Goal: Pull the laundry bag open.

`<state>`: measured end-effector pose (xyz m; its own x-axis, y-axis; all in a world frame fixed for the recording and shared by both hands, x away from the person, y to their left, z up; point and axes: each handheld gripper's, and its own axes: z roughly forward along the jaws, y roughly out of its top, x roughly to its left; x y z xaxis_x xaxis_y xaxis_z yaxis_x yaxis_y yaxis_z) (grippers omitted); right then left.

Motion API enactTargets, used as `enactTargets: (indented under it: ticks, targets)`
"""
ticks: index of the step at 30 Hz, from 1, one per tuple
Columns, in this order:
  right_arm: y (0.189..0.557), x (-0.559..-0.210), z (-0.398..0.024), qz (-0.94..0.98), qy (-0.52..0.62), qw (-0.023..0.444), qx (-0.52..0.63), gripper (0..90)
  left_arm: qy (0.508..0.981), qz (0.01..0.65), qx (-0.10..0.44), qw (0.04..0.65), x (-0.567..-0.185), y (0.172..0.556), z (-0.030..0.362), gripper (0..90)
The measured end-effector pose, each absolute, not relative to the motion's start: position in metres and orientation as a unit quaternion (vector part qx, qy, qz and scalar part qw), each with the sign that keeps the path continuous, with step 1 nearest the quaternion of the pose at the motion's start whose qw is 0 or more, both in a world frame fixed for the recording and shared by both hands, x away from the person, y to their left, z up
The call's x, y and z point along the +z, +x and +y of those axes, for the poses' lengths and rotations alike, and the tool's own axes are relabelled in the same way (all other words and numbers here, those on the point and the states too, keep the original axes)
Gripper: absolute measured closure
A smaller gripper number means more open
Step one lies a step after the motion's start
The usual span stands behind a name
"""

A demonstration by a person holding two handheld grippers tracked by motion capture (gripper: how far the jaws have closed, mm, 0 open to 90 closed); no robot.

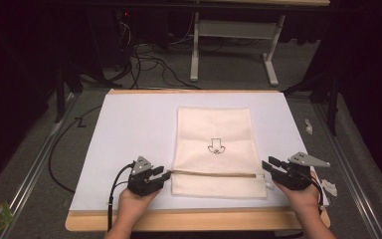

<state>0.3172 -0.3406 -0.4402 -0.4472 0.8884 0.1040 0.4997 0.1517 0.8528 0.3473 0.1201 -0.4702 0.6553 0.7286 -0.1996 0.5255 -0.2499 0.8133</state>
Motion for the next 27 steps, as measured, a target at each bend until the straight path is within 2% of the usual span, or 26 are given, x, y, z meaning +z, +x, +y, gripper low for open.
enactTargets:
  ticks: [1,2,3,7,9,10,12,14,16,18,19,27]
  targets:
    - [0.317,-0.439,-0.343,0.725,0.475,0.22,0.448,57.8,0.779,0.397,0.119,0.47,-0.468,0.346,0.122,56.5]
    - [0.317,-0.439,-0.343,0.725,0.475,0.22,0.448,57.8,0.779,0.397,0.119,0.47,-0.468,0.346,0.122,54.0]
    - [0.317,-0.436,-0.346,0.72,0.477,0.231,0.448,51.8,0.778,0.399,0.138,0.465,-0.465,0.346,0.126,50.6]
    - [0.318,-0.434,-0.358,0.711,0.485,0.254,0.442,38.4,0.77,0.4,0.157,0.472,-0.46,0.349,0.137,45.3]
    - [0.318,-0.434,-0.36,0.709,0.488,0.259,0.439,36.0,0.764,0.399,0.165,0.48,-0.457,0.35,0.144,44.3]
    - [0.319,-0.436,-0.37,0.708,0.489,0.275,0.43,30.1,0.758,0.405,0.182,0.477,-0.454,0.351,0.154,39.5]
    - [0.32,-0.437,-0.378,0.703,0.5,0.284,0.419,27.6,0.753,0.414,0.215,0.465,-0.451,0.352,0.167,34.2]
    - [0.32,-0.437,-0.388,0.695,0.51,0.293,0.414,25.6,0.744,0.43,0.256,0.443,-0.449,0.351,0.181,24.7]
    - [0.319,-0.437,-0.398,0.684,0.52,0.302,0.414,25.2,0.73,0.45,0.263,0.443,-0.448,0.352,0.195,17.7]
    - [0.318,-0.438,-0.404,0.677,0.528,0.305,0.412,24.5,0.723,0.458,0.263,0.445,-0.448,0.352,0.199,16.5]
    - [0.318,-0.439,-0.406,0.675,0.532,0.305,0.409,24.2,0.705,0.479,0.26,0.454,-0.449,0.353,0.205,16.4]
    - [0.321,-0.441,-0.399,0.68,0.526,0.312,0.405,22.6,0.729,0.465,0.27,0.425,-0.452,0.352,0.196,13.9]
